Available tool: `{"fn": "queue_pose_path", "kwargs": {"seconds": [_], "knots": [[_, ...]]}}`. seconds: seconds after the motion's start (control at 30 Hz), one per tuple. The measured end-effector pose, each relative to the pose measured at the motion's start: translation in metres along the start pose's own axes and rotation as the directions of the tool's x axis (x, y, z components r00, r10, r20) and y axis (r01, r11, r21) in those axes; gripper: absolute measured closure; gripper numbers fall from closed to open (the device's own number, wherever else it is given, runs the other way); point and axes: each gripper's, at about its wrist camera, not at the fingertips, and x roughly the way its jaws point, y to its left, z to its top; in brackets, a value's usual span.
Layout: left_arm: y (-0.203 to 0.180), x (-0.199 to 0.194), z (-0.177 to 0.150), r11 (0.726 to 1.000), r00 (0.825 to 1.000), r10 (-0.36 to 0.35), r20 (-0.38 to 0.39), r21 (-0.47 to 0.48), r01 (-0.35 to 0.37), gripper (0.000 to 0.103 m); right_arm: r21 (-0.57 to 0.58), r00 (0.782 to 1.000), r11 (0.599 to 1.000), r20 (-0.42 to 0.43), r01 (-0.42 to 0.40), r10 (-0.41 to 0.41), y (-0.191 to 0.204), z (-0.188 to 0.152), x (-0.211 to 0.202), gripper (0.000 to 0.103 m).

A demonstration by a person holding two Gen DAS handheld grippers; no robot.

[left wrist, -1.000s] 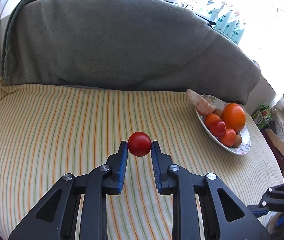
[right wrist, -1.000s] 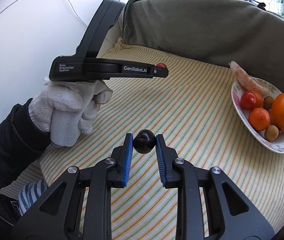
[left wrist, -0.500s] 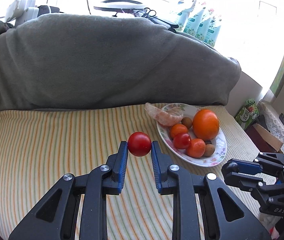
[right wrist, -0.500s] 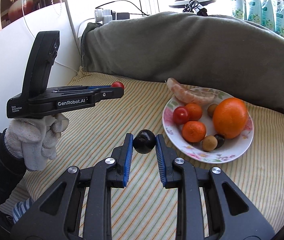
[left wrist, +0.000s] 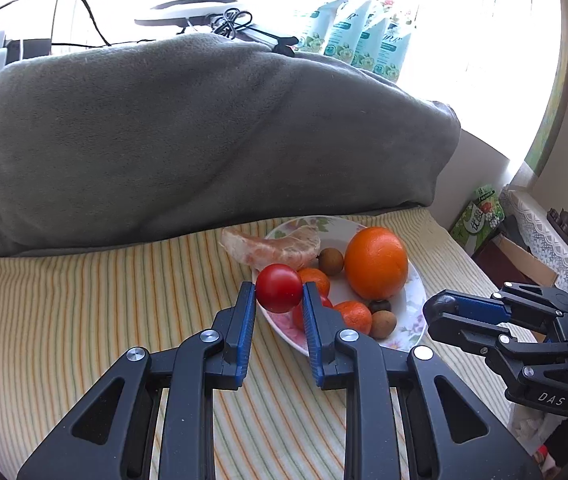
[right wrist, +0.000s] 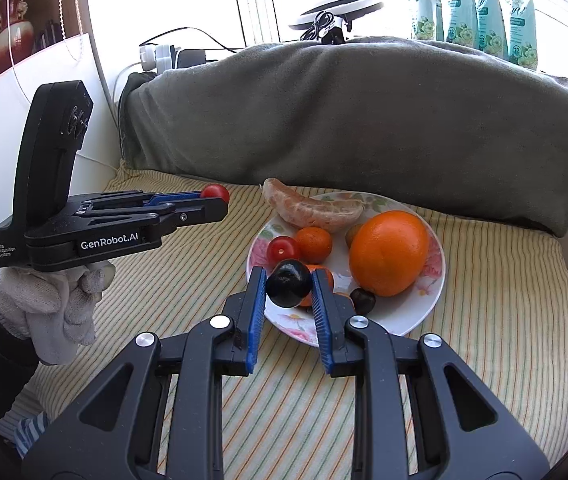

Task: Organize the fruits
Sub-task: 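Carry both held fruits over the floral plate and lower them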

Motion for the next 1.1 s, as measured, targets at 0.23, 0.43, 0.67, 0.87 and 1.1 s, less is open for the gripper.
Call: {"fn": "queue_pose_path", "kwargs": {"seconds": [0.23, 0.43, 0.67, 0.87, 1.1], "knots": [[-0.016, 0.021, 0.012, 1.0, 1.0, -0.009, -0.017, 0.018, 0.009, 0.081, 0.022, 1.0, 1.0, -0.002, 0.005, -0.005, -0.013, 0.0, 0.004, 0.079], [-0.025, 0.041, 0.022, 0.999, 0.999, -0.024, -0.039, 0.024, 0.025, 0.081, 0.04, 1.0, 0.999, -0.008, 0.0, 0.0, -0.021, -0.002, 0.007, 0.079], [-0.033, 0.055, 0.026, 0.999, 0.998, -0.034, -0.056, 0.028, 0.035, 0.081, 0.041, 1.0, 0.999, -0.02, 0.0, 0.001, -0.024, -0.005, 0.013, 0.079], [-0.036, 0.057, 0.027, 0.999, 0.998, -0.036, -0.057, 0.034, 0.038, 0.081, 0.044, 1.0, 0.999, -0.024, 0.001, 0.0, -0.025, -0.004, 0.016, 0.079], [-0.038, 0.058, 0.03, 0.998, 0.998, -0.039, -0.055, 0.043, 0.041, 0.081, 0.039, 1.0, 0.999, -0.022, 0.003, -0.002, -0.023, -0.004, 0.016, 0.079]]}}
